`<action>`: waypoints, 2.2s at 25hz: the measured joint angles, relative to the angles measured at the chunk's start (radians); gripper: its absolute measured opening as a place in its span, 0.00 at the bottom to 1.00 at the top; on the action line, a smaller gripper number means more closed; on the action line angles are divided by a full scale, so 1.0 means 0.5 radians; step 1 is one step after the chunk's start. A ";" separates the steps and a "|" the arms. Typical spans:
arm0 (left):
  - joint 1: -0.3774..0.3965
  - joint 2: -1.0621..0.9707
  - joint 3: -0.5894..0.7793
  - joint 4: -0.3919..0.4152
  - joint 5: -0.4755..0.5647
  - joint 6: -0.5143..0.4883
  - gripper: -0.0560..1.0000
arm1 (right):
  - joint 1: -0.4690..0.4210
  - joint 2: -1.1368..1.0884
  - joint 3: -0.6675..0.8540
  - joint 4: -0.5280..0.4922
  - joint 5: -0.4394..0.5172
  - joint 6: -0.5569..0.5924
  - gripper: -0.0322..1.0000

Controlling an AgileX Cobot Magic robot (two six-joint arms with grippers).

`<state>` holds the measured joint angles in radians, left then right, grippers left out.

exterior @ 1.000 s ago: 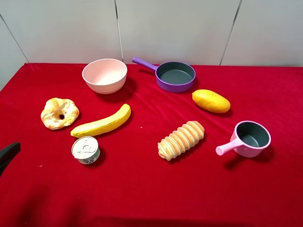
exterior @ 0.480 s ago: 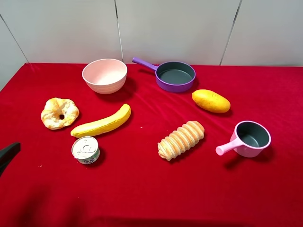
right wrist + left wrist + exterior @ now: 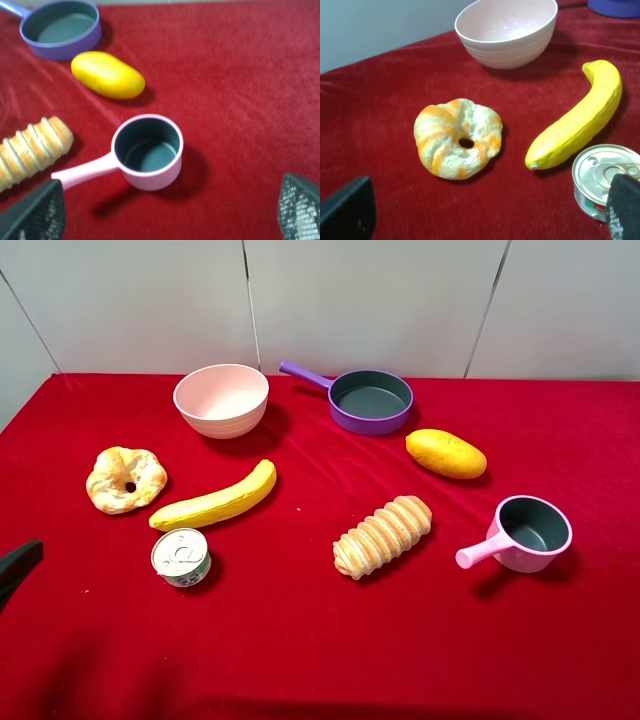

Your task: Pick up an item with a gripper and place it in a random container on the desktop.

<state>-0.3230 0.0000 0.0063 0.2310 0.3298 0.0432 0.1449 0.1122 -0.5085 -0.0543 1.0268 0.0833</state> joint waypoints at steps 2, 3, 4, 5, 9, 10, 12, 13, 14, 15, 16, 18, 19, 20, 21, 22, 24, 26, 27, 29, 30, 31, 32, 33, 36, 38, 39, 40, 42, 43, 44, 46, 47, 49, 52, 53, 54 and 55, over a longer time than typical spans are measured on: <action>0.000 0.000 0.000 0.000 0.000 0.000 0.91 | 0.000 0.103 -0.035 0.004 -0.034 0.000 0.65; 0.000 0.000 0.000 0.000 0.000 0.000 0.91 | 0.000 0.159 -0.057 0.004 -0.041 0.000 0.65; 0.000 0.000 0.000 0.000 0.000 0.000 0.91 | 0.000 0.206 -0.079 0.004 -0.044 0.000 0.65; 0.000 0.000 0.000 0.000 0.000 0.000 0.91 | 0.000 0.265 -0.096 0.004 -0.050 -0.005 0.65; 0.000 0.000 0.000 0.000 0.000 0.000 0.91 | 0.000 0.501 -0.177 0.005 -0.101 -0.068 0.65; 0.000 0.000 0.000 0.000 0.000 0.000 0.91 | 0.000 0.562 -0.199 0.007 -0.118 -0.082 0.65; 0.000 0.000 0.000 0.000 0.000 0.000 0.91 | 0.000 0.676 -0.244 0.013 -0.149 -0.120 0.65; 0.000 0.000 0.000 0.000 0.000 0.000 0.91 | 0.000 0.736 -0.268 0.018 -0.160 -0.132 0.65; 0.000 0.000 0.000 0.000 0.000 0.000 0.91 | 0.000 0.797 -0.291 0.027 -0.173 -0.155 0.65; 0.000 0.000 0.000 0.000 0.000 0.000 0.91 | 0.000 0.850 -0.314 0.040 -0.184 -0.179 0.64; 0.000 0.000 0.000 0.000 0.000 0.000 0.91 | 0.000 0.912 -0.333 0.051 -0.195 -0.207 0.63; 0.000 0.000 0.000 0.000 0.000 0.000 0.91 | 0.000 1.028 -0.378 0.074 -0.204 -0.286 0.60; 0.000 0.000 0.000 0.000 0.000 0.000 0.91 | 0.000 1.090 -0.396 0.080 -0.220 -0.322 0.60; 0.000 0.000 0.000 0.000 0.000 0.000 0.91 | 0.000 1.151 -0.417 0.083 -0.244 -0.348 0.59; 0.000 0.000 0.000 0.000 0.000 0.000 0.91 | 0.007 1.212 -0.439 0.083 -0.260 -0.375 0.59; 0.000 0.000 0.000 0.000 0.000 0.000 0.91 | 0.026 1.261 -0.458 0.083 -0.278 -0.398 0.59; 0.000 0.000 0.000 0.000 0.000 0.000 0.91 | 0.102 1.379 -0.501 0.077 -0.313 -0.426 0.59; 0.000 0.000 0.000 0.000 0.000 0.000 0.91 | 0.184 1.491 -0.556 0.050 -0.347 -0.434 0.59; 0.000 0.000 0.000 0.000 0.000 0.000 0.91 | 0.225 1.556 -0.582 0.040 -0.361 -0.434 0.59; 0.000 0.000 0.000 0.000 0.000 0.000 0.91 | 0.290 1.677 -0.643 0.019 -0.384 -0.435 0.59; 0.000 0.000 0.000 0.000 0.000 0.000 0.91 | 0.322 1.745 -0.678 0.011 -0.398 -0.435 0.59; 0.000 0.000 0.000 0.000 0.000 0.000 0.91 | 0.348 1.812 -0.712 0.004 -0.406 -0.436 0.59; 0.000 0.000 0.000 0.000 0.000 0.000 0.91 | 0.368 1.868 -0.747 0.002 -0.409 -0.442 0.59; 0.000 0.000 0.000 0.000 0.000 0.000 0.91 | 0.389 1.934 -0.784 0.002 -0.411 -0.452 0.59; 0.000 0.000 0.000 0.000 0.000 0.000 0.91 | 0.429 2.112 -0.887 -0.003 -0.443 -0.490 0.59; 0.000 0.000 0.000 0.000 0.000 0.000 0.91 | 0.446 2.228 -0.956 -0.005 -0.464 -0.517 0.59; 0.000 0.000 0.000 0.000 0.000 0.000 0.91 | 0.455 2.286 -0.994 -0.013 -0.467 -0.533 0.59; 0.000 0.000 0.000 0.000 0.000 0.000 0.91 | 0.458 2.335 -1.033 -0.013 -0.471 -0.551 0.59; 0.000 0.000 0.000 0.000 0.000 0.000 0.91 | 0.463 2.455 -1.108 -0.017 -0.481 -0.606 0.59; 0.000 0.000 0.000 0.000 0.000 0.000 0.91 | 0.463 2.504 -1.150 -0.017 -0.485 -0.637 0.59; 0.000 0.000 0.000 0.000 0.000 0.000 0.91 | 0.463 2.562 -1.190 -0.017 -0.487 -0.671 0.59; 0.000 0.000 0.000 0.000 0.000 0.000 0.91 | 0.463 2.675 -1.258 -0.019 -0.492 -0.743 0.59; 0.000 0.000 0.000 0.000 0.000 0.000 0.91 | 0.463 2.721 -1.293 -0.019 -0.492 -0.785 0.59; 0.000 0.000 0.000 0.000 0.000 0.000 0.91 | 0.463 2.823 -1.352 -0.019 -0.492 -0.866 0.59; 0.000 0.000 0.000 0.000 0.000 0.000 0.91 | 0.463 2.947 -1.420 -0.019 -0.492 -0.976 0.59; 0.000 0.000 0.000 0.000 0.000 0.000 0.91 | 0.463 2.983 -1.438 -0.019 -0.492 -1.004 0.59; 0.000 0.000 0.000 0.000 0.000 0.000 0.91 | 0.463 3.013 -1.453 -0.019 -0.492 -1.030 0.59; 0.000 0.000 0.000 0.000 0.000 0.000 0.91 | 0.463 3.046 -1.465 -0.019 -0.491 -1.062 0.59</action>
<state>-0.3230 0.0000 0.0063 0.2310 0.3298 0.0432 0.3764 1.6354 -1.2412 -0.0639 0.7811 -0.4478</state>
